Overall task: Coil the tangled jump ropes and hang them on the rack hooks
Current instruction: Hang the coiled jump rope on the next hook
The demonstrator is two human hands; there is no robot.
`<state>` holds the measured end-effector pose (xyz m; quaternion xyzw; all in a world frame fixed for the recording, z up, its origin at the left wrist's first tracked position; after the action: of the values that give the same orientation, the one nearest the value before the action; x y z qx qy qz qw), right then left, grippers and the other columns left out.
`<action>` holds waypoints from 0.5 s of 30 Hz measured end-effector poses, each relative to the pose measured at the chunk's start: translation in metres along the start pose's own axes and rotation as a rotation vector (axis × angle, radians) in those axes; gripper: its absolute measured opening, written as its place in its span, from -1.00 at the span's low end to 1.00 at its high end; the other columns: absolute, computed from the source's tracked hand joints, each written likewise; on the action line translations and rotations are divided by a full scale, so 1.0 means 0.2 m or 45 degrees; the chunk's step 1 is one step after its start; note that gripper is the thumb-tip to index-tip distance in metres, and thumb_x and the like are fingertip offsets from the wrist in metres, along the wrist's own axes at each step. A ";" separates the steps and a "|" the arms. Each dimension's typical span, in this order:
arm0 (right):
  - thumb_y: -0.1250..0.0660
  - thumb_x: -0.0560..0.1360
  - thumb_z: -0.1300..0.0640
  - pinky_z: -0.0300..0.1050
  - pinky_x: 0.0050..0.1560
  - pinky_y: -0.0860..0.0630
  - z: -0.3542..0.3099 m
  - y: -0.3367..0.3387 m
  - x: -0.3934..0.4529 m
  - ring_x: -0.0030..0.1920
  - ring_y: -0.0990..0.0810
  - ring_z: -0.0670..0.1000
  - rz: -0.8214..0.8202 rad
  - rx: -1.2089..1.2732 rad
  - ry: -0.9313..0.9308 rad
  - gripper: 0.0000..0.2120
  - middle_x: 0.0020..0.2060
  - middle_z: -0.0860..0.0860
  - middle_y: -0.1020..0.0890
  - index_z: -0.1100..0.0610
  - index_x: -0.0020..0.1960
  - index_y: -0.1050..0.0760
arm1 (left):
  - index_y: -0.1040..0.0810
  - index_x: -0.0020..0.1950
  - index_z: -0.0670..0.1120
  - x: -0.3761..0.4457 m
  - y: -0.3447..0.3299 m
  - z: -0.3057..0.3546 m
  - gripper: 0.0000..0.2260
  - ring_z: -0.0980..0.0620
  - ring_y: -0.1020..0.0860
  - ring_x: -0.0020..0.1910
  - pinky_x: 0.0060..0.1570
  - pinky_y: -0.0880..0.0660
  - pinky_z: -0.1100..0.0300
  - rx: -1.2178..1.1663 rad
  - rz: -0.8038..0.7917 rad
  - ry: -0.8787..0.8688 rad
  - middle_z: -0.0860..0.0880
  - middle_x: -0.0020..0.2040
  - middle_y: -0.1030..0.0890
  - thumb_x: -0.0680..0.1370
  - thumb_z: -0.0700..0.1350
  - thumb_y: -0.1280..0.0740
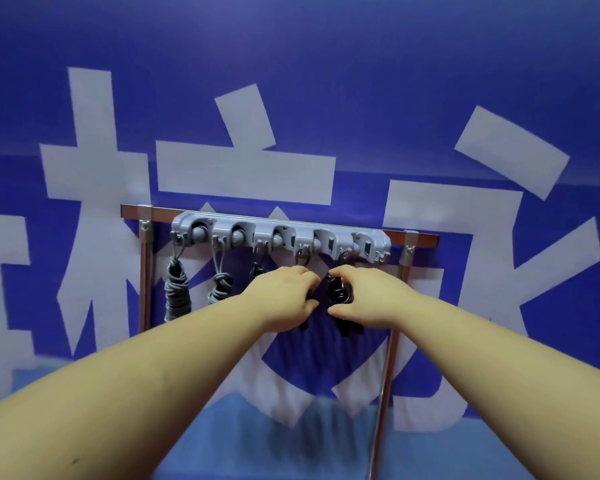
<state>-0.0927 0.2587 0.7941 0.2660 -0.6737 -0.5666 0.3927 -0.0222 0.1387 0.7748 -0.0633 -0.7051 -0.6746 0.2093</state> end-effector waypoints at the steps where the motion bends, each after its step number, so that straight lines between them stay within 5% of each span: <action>1: -0.33 0.46 -0.14 -0.08 0.28 -0.39 -0.04 -0.01 -0.03 0.34 -0.40 0.04 -0.011 -0.032 0.027 -0.34 0.36 0.00 -0.44 -0.01 0.48 -0.19 | -0.36 0.40 0.01 -0.05 0.00 -0.01 -0.61 -0.02 -0.38 0.34 0.26 -0.39 0.03 0.022 -0.040 0.009 0.00 0.36 -0.41 0.59 0.08 -0.19; 8: -0.28 0.49 -0.14 -0.08 0.25 -0.38 -0.27 -0.31 -0.20 0.35 -0.38 0.03 -0.109 -0.060 0.171 -0.39 0.37 -0.01 -0.40 -0.01 0.47 -0.20 | -0.30 0.46 0.01 -0.42 -0.13 -0.07 -0.55 -0.03 -0.36 0.37 0.31 -0.33 0.05 0.084 -0.199 0.073 -0.01 0.40 -0.39 0.60 0.14 -0.16; 15: -0.28 0.51 -0.12 -0.01 0.31 -0.36 -0.38 -0.88 -0.26 0.37 -0.35 0.07 -0.288 -0.007 0.212 -0.38 0.39 0.01 -0.35 0.03 0.48 -0.18 | -0.29 0.46 -0.01 -0.75 -0.60 -0.22 -0.55 -0.02 -0.34 0.39 0.32 -0.31 0.08 -0.007 -0.360 0.209 0.00 0.43 -0.36 0.61 0.14 -0.14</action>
<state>-0.0168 0.2204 0.6141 0.3854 -0.6029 -0.5851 0.3816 0.0790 0.1147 0.6063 0.0915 -0.6857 -0.7021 0.1691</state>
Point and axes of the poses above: each hand's wrist, its own x-axis towards the middle knuckle, its own y-axis out of the back of the hand, z = x × y, the point moved 4 cm from there along x, towards the middle knuckle
